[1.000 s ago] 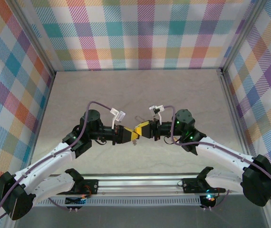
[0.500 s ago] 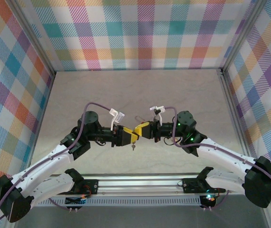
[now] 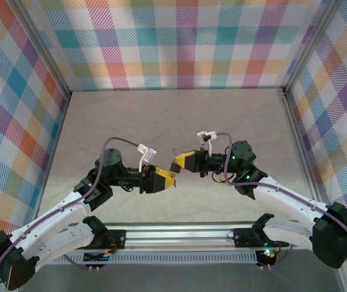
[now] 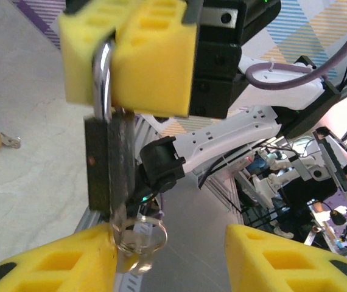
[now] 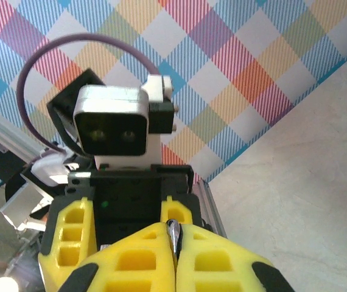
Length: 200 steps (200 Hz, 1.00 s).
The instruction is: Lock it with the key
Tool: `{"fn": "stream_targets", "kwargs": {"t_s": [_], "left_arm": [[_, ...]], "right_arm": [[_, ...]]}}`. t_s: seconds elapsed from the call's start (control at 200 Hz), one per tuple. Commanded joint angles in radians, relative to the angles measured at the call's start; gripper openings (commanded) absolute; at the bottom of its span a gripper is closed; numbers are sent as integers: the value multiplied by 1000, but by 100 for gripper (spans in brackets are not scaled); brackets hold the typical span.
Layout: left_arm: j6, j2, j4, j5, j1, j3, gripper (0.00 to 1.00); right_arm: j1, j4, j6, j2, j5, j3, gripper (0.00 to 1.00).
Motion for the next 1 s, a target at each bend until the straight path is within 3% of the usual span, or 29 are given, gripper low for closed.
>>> {"fn": "stream_targets", "kwargs": {"t_s": [0.0,0.25,0.7,0.87,0.995], "left_arm": [[-49,-23,98,53,-30,-22,48],[-53,-6,146,16,-41,-43,47],[31,-104,115,-216,-41,-109,46],[-8,-153,246,-327,-41,-177,48],[-62,-138,393,-342,-41,-216,48]], "right_arm": [[-19,69,20,-2,55,7,0],[-18,119,57,27,19,5,0],[-18,151,71,3,3,-14,0],[-18,187,96,18,2,-17,0],[-18,214,116,33,2,-17,0]]}}
